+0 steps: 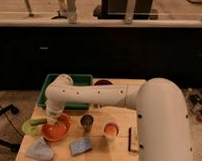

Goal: Place pepper in red bowl

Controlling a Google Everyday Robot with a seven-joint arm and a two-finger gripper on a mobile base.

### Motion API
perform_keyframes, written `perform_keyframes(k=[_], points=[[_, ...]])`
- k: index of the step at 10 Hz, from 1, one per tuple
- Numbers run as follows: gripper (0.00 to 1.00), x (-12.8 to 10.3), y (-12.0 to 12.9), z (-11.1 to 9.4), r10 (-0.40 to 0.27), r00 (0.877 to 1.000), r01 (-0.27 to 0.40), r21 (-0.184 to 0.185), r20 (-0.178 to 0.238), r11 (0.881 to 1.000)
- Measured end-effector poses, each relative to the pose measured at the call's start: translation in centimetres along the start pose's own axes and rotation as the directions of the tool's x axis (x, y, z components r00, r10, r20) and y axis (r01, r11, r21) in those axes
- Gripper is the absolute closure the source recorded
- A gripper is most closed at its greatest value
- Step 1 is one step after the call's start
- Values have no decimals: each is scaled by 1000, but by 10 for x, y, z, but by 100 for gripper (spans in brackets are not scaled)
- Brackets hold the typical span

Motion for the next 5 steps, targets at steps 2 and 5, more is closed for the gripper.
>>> perform_keyframes(k=[2, 5], points=[[95, 5, 1, -5, 11, 1000, -12, 9, 29, 1000], [95, 10, 3, -8, -3, 996, 3, 7, 86, 1000]])
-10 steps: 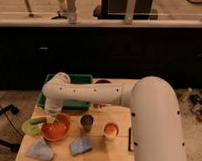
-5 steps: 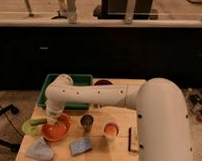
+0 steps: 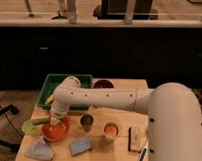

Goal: Place pepper in red bowl

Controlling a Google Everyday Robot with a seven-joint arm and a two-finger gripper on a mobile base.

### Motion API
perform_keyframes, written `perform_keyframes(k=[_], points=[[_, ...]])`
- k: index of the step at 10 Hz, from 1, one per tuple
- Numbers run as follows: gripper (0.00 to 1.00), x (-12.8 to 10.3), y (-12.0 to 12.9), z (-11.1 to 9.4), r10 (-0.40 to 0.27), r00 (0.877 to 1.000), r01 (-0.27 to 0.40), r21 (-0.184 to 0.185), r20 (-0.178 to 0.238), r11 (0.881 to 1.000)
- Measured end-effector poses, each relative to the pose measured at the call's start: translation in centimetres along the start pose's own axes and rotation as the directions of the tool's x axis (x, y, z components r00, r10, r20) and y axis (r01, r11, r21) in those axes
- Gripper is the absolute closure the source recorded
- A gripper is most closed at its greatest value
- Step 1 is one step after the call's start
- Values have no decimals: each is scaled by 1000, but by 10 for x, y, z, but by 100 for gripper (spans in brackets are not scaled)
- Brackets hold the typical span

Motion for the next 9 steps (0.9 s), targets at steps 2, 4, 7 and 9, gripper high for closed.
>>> perform_keyframes(k=[2, 4, 7, 9], points=[[95, -1, 2, 1, -50, 998, 51, -40, 31, 998], [95, -2, 4, 3, -125, 991, 128, -103, 39, 986], [95, -1, 5, 5, -188, 982, 190, -160, 27, 969], [95, 5, 3, 3, -187, 982, 189, -163, 29, 968]])
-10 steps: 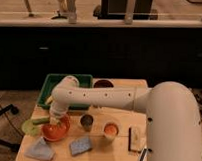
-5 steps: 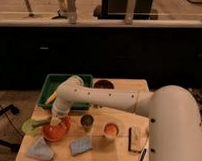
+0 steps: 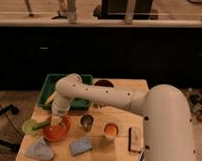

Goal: Place pepper in red bowl

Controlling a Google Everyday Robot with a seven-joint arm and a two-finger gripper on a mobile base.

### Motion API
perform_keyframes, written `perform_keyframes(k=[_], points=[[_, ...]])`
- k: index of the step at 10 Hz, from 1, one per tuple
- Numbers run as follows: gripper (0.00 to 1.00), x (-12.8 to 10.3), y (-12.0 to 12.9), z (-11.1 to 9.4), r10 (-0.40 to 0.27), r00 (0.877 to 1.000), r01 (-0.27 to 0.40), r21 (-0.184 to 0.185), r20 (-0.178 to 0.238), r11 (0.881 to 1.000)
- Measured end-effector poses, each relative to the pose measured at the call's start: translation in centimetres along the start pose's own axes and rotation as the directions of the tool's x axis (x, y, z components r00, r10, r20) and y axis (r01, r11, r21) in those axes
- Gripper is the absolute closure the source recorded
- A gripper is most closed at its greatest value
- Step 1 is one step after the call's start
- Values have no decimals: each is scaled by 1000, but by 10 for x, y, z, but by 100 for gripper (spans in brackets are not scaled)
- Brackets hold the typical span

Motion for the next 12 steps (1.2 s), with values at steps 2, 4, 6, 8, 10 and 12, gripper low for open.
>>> perform_keyframes(k=[2, 4, 6, 8, 10, 12], points=[[95, 9, -1, -2, 14, 1000, -14, 2, 23, 1000], [95, 15, -3, -3, 27, 999, -27, 1, 43, 1000], [95, 17, -4, 0, 32, 998, -32, -7, 63, 999], [88, 16, -5, 1, 35, 996, -34, -11, 79, 999], [68, 14, -6, 1, 34, 994, -32, -16, 100, 999], [46, 16, -8, 1, 38, 992, -36, -19, 120, 999]])
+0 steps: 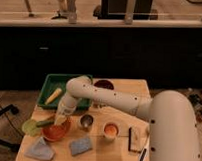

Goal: Place pepper in red bowl

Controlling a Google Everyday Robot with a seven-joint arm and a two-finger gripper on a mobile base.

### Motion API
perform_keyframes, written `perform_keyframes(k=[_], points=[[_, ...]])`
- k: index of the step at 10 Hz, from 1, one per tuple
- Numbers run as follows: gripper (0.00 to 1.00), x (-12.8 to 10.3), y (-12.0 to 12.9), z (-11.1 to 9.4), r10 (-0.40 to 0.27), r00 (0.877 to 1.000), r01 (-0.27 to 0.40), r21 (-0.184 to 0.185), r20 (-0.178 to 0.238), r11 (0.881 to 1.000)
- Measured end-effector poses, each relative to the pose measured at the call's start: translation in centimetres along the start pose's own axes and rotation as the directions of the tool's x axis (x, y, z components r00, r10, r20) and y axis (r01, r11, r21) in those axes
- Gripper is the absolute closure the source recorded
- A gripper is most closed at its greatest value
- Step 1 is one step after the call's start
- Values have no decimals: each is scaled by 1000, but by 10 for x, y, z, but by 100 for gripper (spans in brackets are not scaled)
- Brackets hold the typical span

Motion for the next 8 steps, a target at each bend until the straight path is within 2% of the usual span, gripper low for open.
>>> perform_keyframes(k=[3, 8], points=[[22, 0, -1, -1, 1, 1000, -2, 3, 15, 1000], [20, -1, 2, -8, 0, 1000, -1, 20, 24, 1000]])
